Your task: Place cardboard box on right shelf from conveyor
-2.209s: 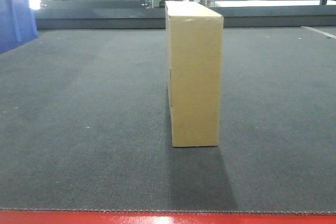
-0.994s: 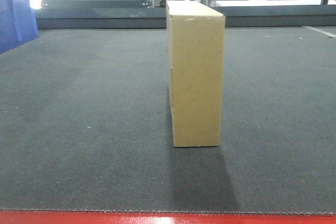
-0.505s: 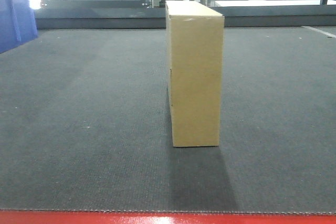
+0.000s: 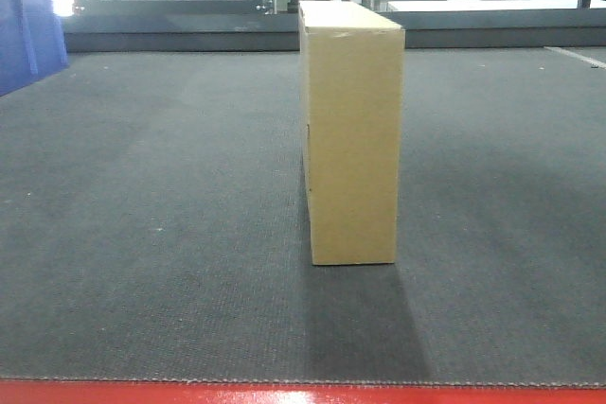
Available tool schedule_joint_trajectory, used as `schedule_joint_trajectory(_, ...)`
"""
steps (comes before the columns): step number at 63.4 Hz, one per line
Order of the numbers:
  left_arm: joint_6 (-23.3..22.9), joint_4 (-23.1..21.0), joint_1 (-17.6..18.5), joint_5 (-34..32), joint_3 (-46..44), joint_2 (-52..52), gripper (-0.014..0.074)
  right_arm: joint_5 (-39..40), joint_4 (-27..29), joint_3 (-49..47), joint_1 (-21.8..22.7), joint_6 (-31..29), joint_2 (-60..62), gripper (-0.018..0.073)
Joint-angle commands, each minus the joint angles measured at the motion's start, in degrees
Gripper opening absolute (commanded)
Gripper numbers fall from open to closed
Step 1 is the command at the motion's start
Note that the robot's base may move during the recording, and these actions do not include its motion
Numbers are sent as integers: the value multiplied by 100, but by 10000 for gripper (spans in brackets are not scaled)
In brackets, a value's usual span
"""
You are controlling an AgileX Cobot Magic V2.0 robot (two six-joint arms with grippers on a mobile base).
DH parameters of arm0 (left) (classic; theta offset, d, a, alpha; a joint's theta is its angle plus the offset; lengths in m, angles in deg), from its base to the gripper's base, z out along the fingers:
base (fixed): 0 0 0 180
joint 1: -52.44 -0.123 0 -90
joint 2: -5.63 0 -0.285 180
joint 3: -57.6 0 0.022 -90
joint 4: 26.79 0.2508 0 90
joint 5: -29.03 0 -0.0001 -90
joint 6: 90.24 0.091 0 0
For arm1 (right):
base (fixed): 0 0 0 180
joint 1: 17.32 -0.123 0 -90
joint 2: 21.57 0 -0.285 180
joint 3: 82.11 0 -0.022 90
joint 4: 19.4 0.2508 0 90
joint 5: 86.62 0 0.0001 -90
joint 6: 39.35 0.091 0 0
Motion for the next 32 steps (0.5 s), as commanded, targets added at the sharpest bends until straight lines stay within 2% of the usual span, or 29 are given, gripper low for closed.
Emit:
schedule_joint_trajectory(1, -29, -27, -9, -456, -16, 69, -119, -407, -408, -977, -283, 710, -442, 627)
schedule_joint_trajectory(10, -29, -27, -9, -456, -16, 69, -119, -1390, -957, -2139, -595, 1680, -1332, 627)
schedule_joint_trajectory(18, -29, -27, -9, -456, -16, 69, -119, -2025, -1080, -2874, -758, 1877, -1952, 627)
schedule_joint_trajectory(32, -29, -27, -9, -456, -16, 69, -119, -2287, -1199, -3192, -799, 2112, -2435, 627)
